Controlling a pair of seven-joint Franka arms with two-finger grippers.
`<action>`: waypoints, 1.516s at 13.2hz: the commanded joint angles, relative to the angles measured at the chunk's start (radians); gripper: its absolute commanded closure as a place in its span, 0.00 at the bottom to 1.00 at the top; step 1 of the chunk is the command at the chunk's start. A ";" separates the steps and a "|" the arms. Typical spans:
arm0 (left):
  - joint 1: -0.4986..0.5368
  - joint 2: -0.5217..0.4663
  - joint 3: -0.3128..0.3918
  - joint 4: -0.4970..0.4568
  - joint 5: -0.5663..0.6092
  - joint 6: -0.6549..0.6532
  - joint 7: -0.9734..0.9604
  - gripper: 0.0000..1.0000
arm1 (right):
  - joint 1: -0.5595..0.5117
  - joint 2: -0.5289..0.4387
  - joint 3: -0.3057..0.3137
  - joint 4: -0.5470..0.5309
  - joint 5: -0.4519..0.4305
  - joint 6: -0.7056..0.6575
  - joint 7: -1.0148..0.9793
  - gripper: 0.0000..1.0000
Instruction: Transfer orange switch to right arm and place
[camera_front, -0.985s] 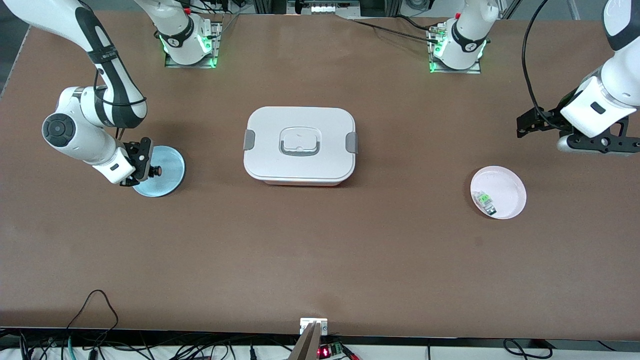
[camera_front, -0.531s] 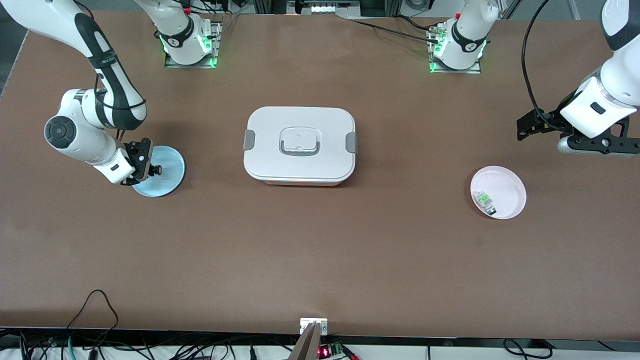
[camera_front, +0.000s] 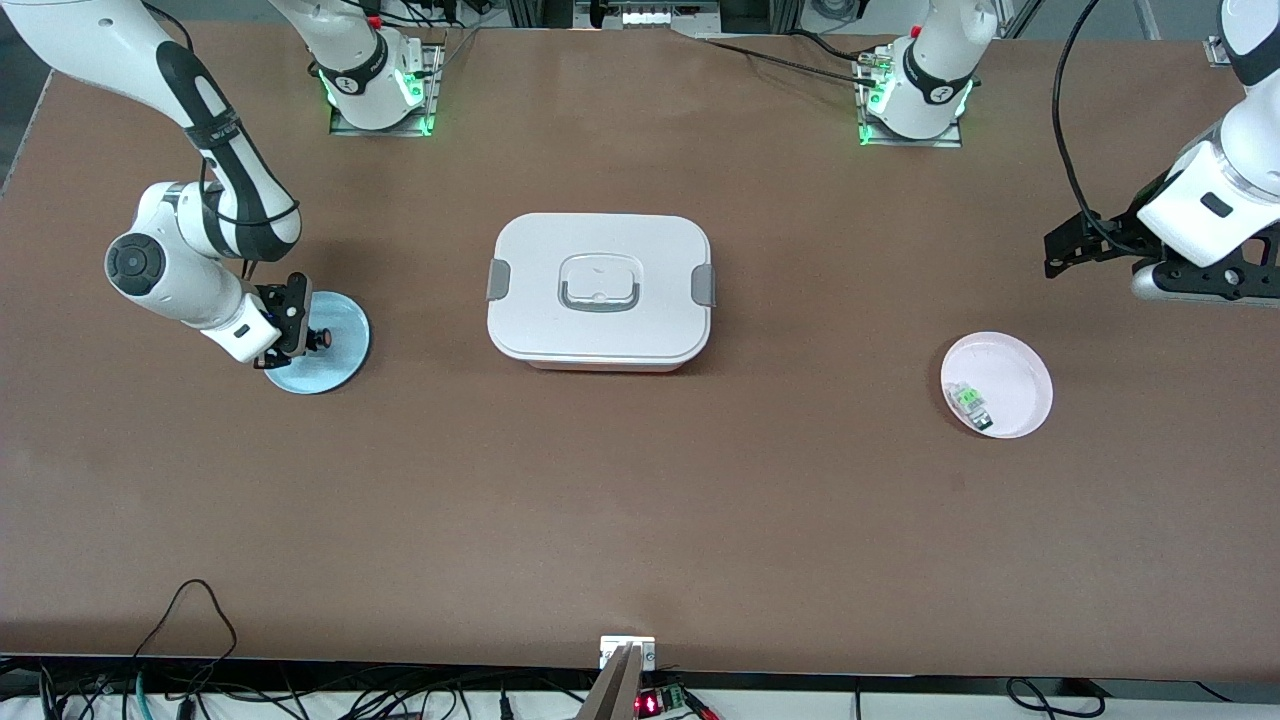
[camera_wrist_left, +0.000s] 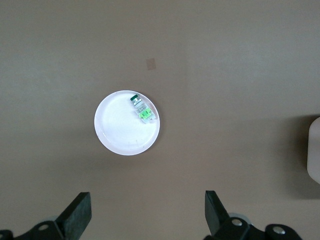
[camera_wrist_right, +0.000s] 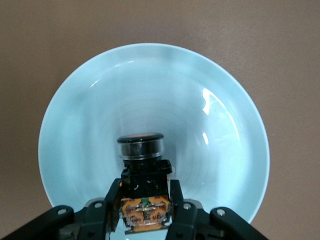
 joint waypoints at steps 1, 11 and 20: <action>0.002 -0.004 -0.005 0.013 0.016 -0.031 0.006 0.00 | -0.013 -0.002 0.008 -0.011 -0.002 0.020 -0.028 0.64; -0.001 0.014 -0.005 0.017 0.018 -0.017 0.004 0.00 | -0.012 -0.082 0.063 0.191 0.180 -0.319 0.163 0.00; -0.001 0.036 -0.005 0.050 0.015 -0.019 0.004 0.00 | 0.004 -0.192 0.201 0.456 0.225 -0.556 0.841 0.00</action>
